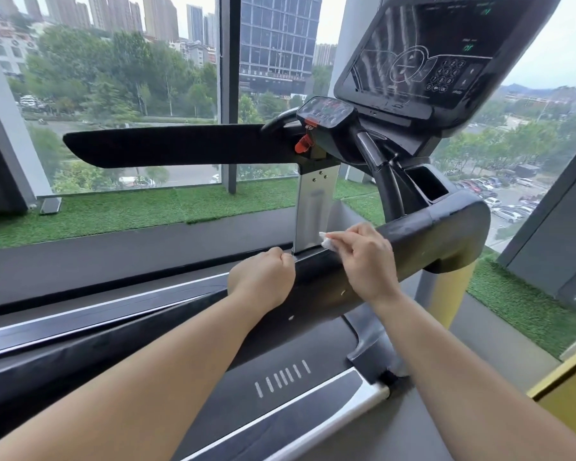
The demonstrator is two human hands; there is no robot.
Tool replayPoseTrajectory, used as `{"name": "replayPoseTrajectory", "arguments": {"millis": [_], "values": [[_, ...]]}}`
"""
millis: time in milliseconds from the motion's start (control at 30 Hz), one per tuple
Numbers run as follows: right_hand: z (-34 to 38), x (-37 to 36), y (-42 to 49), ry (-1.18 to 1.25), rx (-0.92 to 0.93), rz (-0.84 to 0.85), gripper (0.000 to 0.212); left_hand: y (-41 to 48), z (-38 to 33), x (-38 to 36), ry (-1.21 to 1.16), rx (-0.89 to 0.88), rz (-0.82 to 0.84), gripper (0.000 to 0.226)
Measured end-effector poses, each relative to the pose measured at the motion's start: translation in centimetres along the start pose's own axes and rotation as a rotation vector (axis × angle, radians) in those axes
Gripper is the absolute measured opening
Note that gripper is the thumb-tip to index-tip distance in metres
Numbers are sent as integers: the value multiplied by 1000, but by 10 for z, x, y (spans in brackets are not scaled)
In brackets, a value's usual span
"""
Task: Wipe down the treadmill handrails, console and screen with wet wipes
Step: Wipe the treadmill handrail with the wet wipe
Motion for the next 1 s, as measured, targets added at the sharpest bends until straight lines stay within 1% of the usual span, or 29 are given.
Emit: {"name": "replayPoseTrajectory", "arguments": {"millis": [67, 133, 200, 300, 367, 433, 500, 567, 600, 667, 733, 767, 800, 867, 900, 1000], "values": [[31, -13, -19, 50, 97, 19, 19, 1, -1, -1, 6, 2, -4, 37], [45, -24, -34, 54, 152, -1, 25, 1, 0, 0, 4, 5, -16, 38], [41, -25, -37, 62, 180, -51, 27, 1, 0, 0, 6, 1, -25, 38], [27, -21, -30, 97, 284, -83, 29, 1, 1, 0, 12, -5, -30, 37], [17, -17, -23, 99, 319, -92, 34, 2, 4, 0, -7, 13, -37, 37], [9, -15, -19, 85, 345, -79, 32, 2, 7, 0, -23, 22, -39, 36], [-3, -14, -12, 45, 334, -63, 27, 1, 8, 1, -37, 23, -38, 35], [-18, -10, -4, -29, 285, -76, 25, 1, 9, 2, -43, 19, -44, 34], [-25, -7, 1, -79, 250, -81, 24, 1, 10, 2, -45, 17, -47, 34], [-37, -3, 7, -137, 124, -80, 16, 1, 9, 1, -37, 11, -49, 33], [-29, -1, 6, -70, -5, -92, 14, 1, 9, 0, -44, 8, -54, 32], [-17, -3, 2, -10, -21, -87, 15, 2, 9, 0, -47, 9, -59, 32], [0, -8, -5, 40, 9, -65, 16, 2, 9, -1, -46, 13, -63, 33], [27, -21, -23, 75, 136, -22, 17, 4, 9, -1, -38, 22, -67, 36], [32, -23, -29, 87, 172, -20, 18, 5, 9, -2, -35, 23, -69, 36], [18, -21, -26, 91, 204, -27, 26, 4, 9, -2, -24, 11, -72, 38]]}}
Point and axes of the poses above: each hand's wrist, its own y-axis towards the middle knuckle, its own x-axis out of the back of the hand, z = x × y, the point moved 6 cm from there along y, towards the middle knuckle, and after that the axes turned 9 degrees about -z, right-handed, at the moved point
